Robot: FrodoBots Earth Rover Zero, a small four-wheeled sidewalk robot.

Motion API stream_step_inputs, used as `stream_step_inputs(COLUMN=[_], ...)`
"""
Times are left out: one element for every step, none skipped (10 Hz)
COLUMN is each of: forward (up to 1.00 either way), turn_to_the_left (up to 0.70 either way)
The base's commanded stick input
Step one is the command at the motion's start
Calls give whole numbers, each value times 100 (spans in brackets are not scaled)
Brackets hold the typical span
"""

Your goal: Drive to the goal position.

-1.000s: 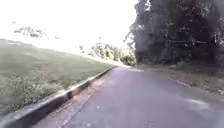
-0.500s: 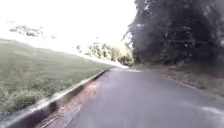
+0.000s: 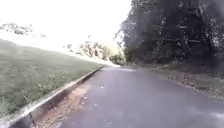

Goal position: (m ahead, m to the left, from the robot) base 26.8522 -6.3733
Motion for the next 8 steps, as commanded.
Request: stream_step_inputs(forward=[100,100,100,100,100,100,100,100], turn_to_the_left=[0,0,0,0,0,0,0,-2])
